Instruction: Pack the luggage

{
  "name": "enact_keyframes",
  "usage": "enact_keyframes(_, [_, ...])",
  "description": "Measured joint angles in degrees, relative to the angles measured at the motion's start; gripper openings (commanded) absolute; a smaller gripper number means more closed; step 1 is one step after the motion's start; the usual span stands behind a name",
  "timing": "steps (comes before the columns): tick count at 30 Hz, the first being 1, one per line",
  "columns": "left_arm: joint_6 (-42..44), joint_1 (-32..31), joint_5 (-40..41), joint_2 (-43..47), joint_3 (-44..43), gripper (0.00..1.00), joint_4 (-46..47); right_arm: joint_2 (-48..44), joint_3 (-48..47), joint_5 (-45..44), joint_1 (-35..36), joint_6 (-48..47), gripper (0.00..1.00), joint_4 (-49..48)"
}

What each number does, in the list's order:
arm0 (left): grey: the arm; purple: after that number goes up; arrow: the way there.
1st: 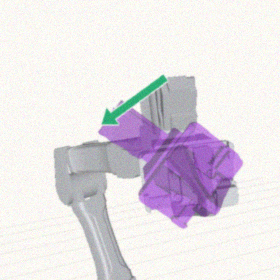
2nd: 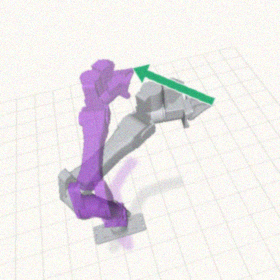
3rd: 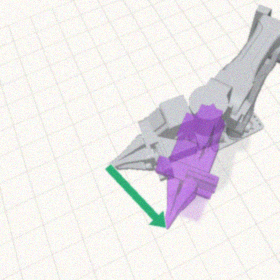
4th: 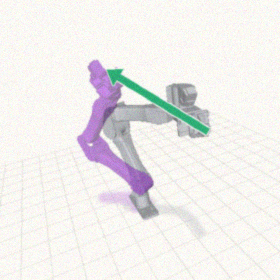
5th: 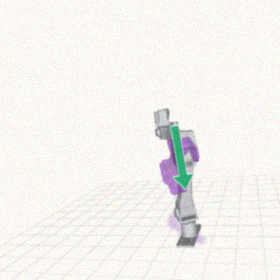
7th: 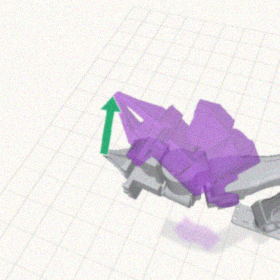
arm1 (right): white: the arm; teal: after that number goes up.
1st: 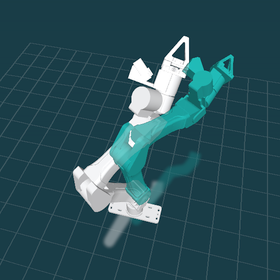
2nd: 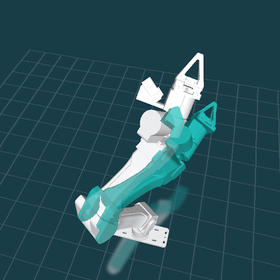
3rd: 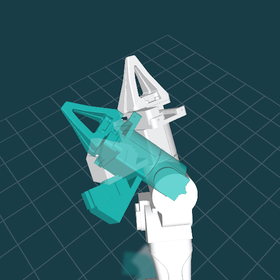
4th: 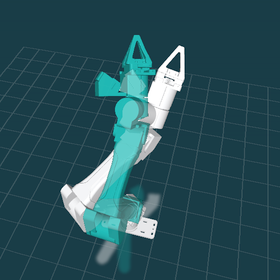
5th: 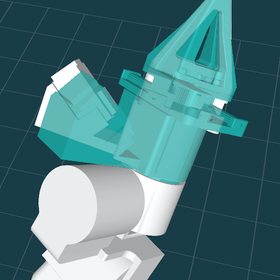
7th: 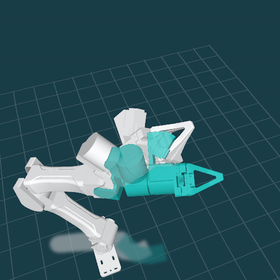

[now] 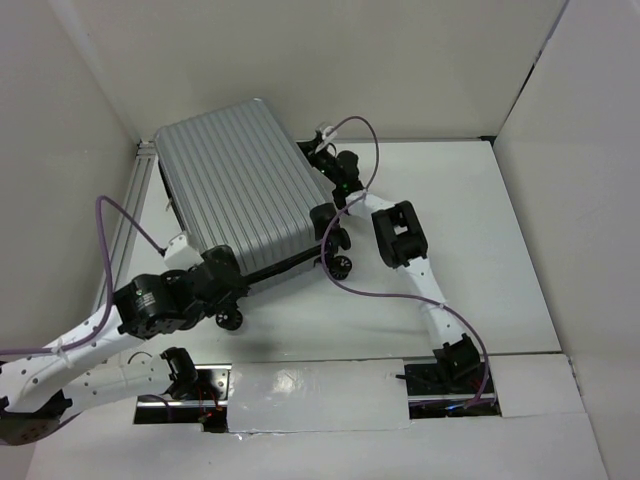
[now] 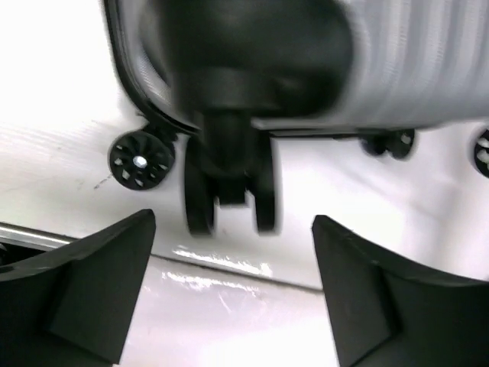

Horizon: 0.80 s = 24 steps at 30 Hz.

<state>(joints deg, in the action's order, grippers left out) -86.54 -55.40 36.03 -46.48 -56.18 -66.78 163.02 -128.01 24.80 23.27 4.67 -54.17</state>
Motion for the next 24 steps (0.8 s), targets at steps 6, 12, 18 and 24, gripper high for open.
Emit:
enact_keyframes(6, [9.2,-0.2,3.7,-5.1,-18.7,1.00,-2.0,-10.8,21.1,-7.5,-1.5,1.8,0.00,-8.1])
enact_keyframes(12, [16.2,3.6,14.7,-11.6,-34.1,1.00,-0.3,-22.1,42.1,-15.1,-4.9,4.7,0.00,-14.8])
enact_keyframes(18, [28.7,14.6,11.3,-12.2,-29.6,1.00,11.8,-39.8,67.5,-21.7,-8.6,4.0,0.00,-15.3])
enact_keyframes(24, [41.0,29.8,-7.7,-19.6,-27.8,1.00,21.4,-58.4,87.8,-31.4,-7.6,2.0,0.00,-11.1])
